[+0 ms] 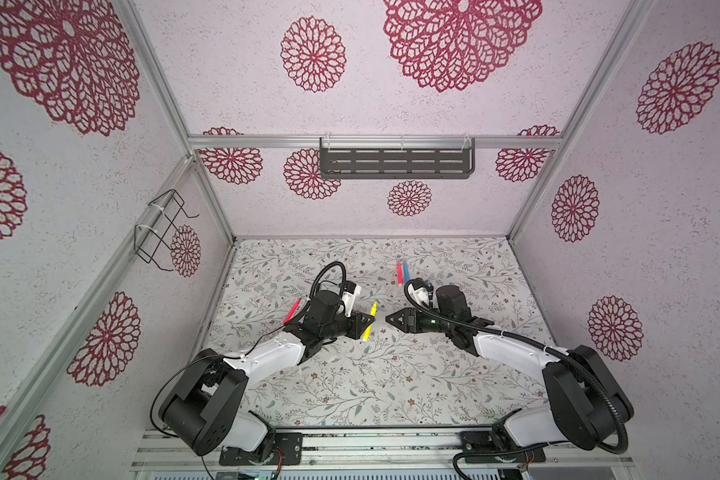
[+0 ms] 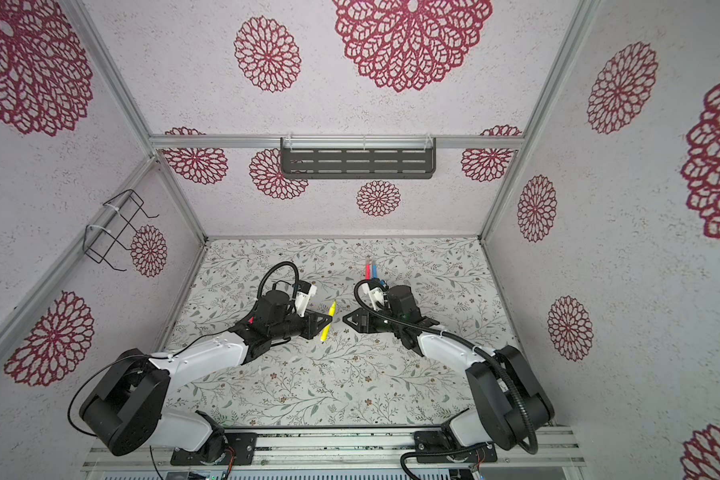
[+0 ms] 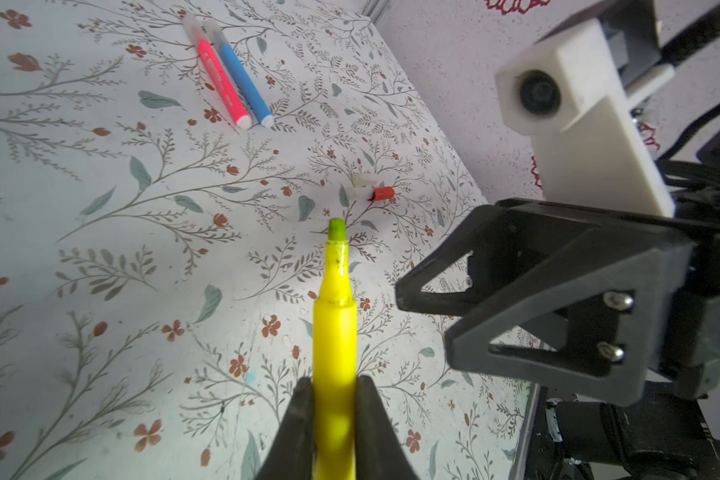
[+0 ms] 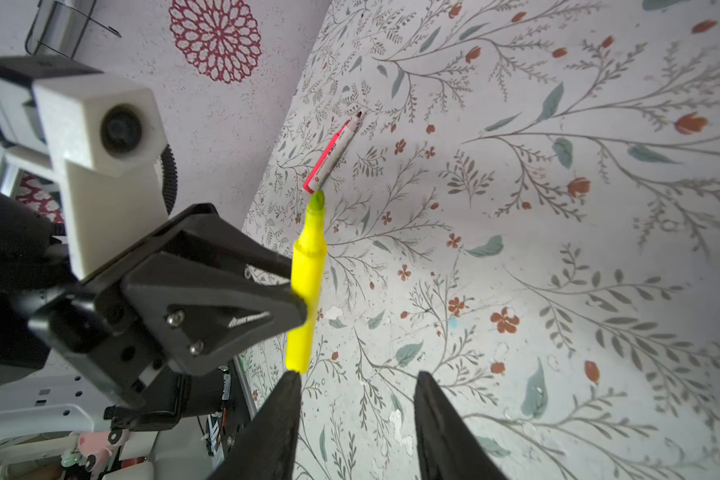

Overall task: Insert the pens into the pen caps
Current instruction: 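Lift the yellow highlighter upright with the left gripper while the right moves toward it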

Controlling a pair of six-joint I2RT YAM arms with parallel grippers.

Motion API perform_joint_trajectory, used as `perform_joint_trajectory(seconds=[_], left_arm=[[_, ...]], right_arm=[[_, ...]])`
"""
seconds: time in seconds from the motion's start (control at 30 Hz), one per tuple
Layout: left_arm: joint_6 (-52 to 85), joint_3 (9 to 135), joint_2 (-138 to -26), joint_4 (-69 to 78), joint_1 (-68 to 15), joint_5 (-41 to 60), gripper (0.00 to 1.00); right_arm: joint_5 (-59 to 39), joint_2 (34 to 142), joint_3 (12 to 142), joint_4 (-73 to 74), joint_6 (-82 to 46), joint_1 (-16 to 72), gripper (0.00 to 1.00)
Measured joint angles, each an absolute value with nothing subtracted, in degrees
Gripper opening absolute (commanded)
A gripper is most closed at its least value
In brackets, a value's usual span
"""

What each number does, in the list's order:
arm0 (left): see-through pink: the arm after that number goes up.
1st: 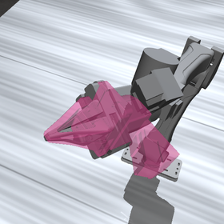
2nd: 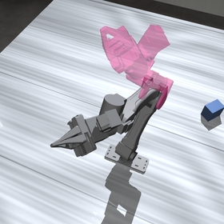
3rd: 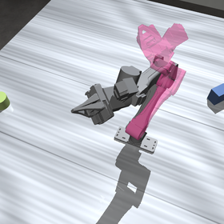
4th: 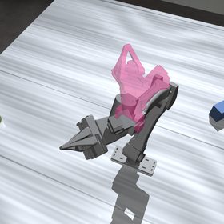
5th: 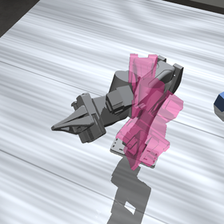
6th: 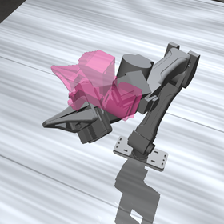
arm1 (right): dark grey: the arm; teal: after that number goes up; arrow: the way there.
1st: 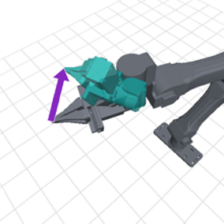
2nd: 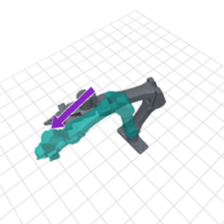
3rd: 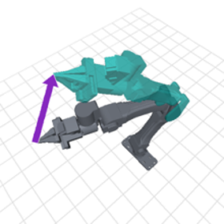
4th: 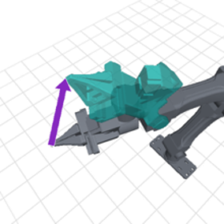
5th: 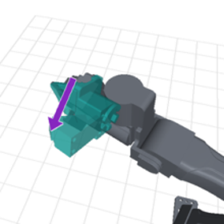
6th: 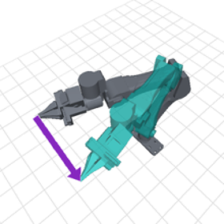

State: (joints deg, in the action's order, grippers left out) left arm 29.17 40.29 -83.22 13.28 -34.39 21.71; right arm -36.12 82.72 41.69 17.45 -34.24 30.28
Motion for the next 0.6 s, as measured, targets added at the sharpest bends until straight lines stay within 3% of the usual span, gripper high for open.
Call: perform_joint_trajectory(seconds=[0.6], left_arm=[[30.09, 40.32, -82.96, 14.39, -38.59, 20.03, 0.17]], right_arm=[[-37.63, 86.21, 41.89, 27.05, -40.58, 31.33, 0.4]])
